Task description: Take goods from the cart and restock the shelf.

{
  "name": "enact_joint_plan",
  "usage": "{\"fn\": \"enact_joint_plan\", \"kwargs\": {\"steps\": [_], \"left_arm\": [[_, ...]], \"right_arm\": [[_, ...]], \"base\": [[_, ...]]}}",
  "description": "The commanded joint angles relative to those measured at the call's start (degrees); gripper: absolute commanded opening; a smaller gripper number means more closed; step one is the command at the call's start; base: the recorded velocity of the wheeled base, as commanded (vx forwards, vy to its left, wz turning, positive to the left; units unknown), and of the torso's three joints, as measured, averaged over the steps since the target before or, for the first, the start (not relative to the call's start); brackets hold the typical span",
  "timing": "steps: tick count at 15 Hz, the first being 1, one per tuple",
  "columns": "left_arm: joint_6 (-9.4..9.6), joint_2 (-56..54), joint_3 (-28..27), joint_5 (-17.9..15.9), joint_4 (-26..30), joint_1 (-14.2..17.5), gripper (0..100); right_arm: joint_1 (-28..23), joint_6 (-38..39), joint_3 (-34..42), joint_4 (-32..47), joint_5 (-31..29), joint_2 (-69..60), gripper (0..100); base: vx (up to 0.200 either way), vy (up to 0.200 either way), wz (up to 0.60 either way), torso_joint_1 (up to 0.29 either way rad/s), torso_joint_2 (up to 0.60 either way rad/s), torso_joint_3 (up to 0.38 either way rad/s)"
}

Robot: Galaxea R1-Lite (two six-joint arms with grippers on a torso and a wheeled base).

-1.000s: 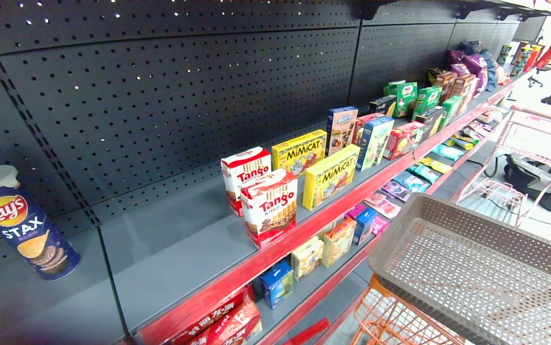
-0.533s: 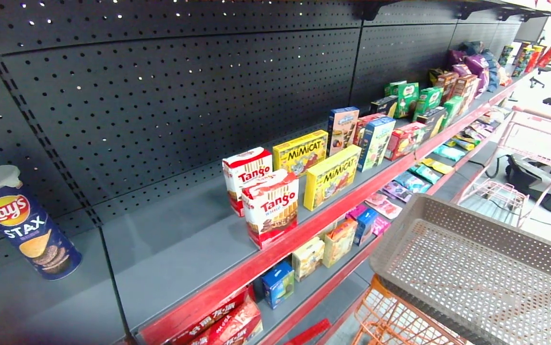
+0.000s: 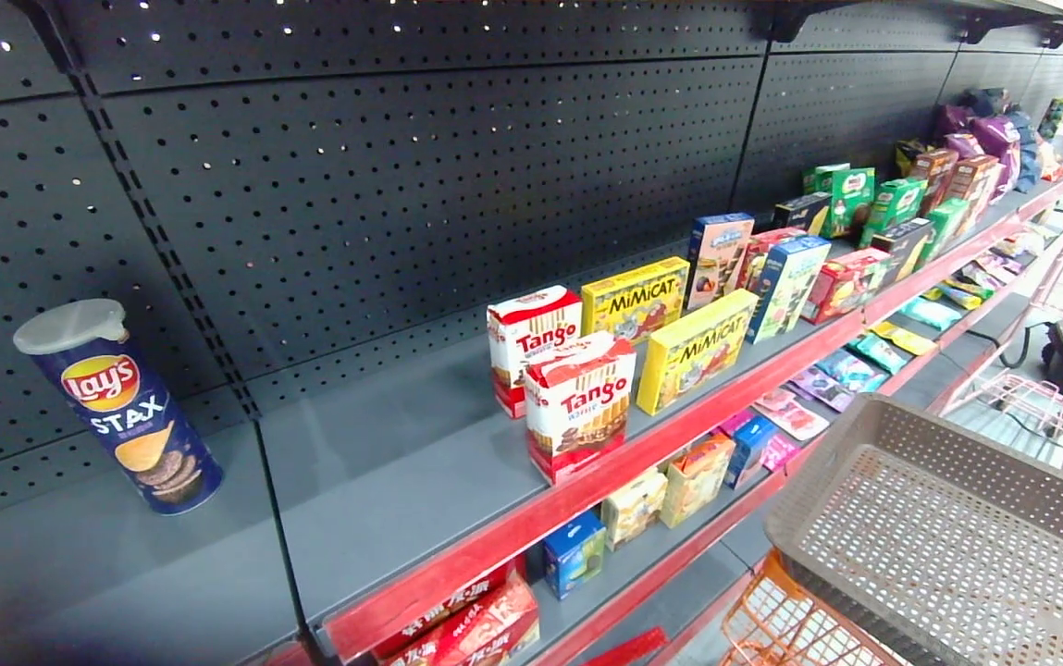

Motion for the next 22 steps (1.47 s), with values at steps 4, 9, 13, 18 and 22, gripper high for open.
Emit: {"fn": "enact_joint_plan", "kwargs": {"steps": [4,9,13,18,22], "left_arm": [[-0.08,0.1,0.0,0.0,0.0,0.0,100],[-0.08,0.1,0.0,0.0,0.0,0.0,100],[-0.08,0.1,0.0,0.0,0.0,0.0,100],[-0.08,0.1,0.0,0.0,0.0,0.0,100],[-0.08,0.1,0.0,0.0,0.0,0.0,100]], "right_arm": [[0.0,0.0,0.1,0.0,0.1,-0.1,0],[0.4,-0.1,0.1,0.0,0.1,0.2,0],[0.8,-1.1,1.1,-0.2,0.1,-0.2,0],[1.1,-1.1,1.3,-0.2,0.1,-0.2,0],[1.1,-1.1,1.9,-0.1,0.1,-1.0,0]], "base": [[-0.100,0.000,0.00,0.001,0.00,0.004],[-0.040,0.000,0.00,0.004,0.00,0.000],[0.000,0.000,0.45,0.008,0.00,-0.002],[0.000,0.000,0.60,0.004,0.00,0.001],[0.000,0.000,0.60,0.005,0.00,0.001]]}}
